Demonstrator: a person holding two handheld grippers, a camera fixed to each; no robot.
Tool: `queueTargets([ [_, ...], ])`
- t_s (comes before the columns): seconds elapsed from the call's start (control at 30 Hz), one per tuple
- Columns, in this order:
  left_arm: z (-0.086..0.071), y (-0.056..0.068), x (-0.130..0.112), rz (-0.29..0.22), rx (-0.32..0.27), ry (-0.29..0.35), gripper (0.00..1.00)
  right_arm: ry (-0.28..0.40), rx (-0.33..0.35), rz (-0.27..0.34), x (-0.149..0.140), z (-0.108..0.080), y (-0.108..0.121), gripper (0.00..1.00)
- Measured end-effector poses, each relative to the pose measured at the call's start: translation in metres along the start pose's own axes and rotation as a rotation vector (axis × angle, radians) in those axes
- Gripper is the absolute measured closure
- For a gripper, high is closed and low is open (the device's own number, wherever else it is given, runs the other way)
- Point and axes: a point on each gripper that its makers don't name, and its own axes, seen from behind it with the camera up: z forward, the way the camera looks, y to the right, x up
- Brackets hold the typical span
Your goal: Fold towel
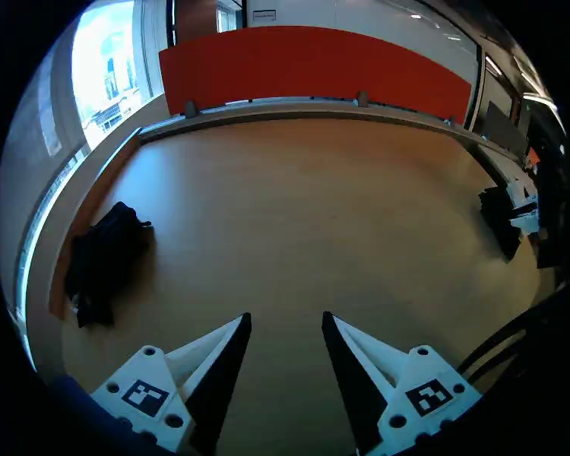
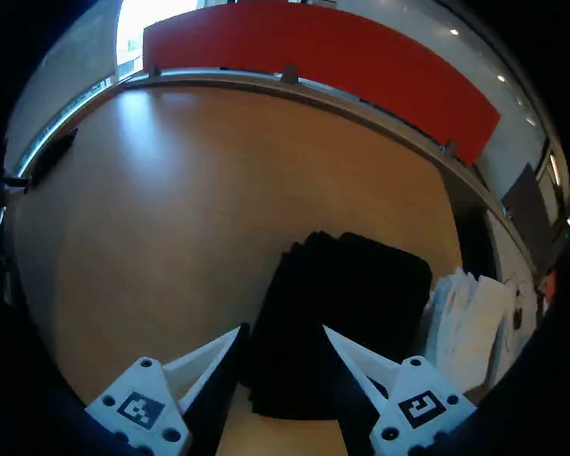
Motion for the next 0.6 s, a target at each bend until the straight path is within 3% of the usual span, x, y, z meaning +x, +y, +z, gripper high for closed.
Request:
queueTargets([
  [0.43,0.0002,-0.001,0.0005,0.0,0.002,0.001,0.32,-0.023,0.006,-0.01,-0.0081,0.0079,-0.0018,0.93],
  [0.6,0.0004,-0.001,0.0005,-0.001,0.003,0.0,0.32,-0.023,0.015,-0.028,-0.0097,0.0051,-0.003,0.95],
])
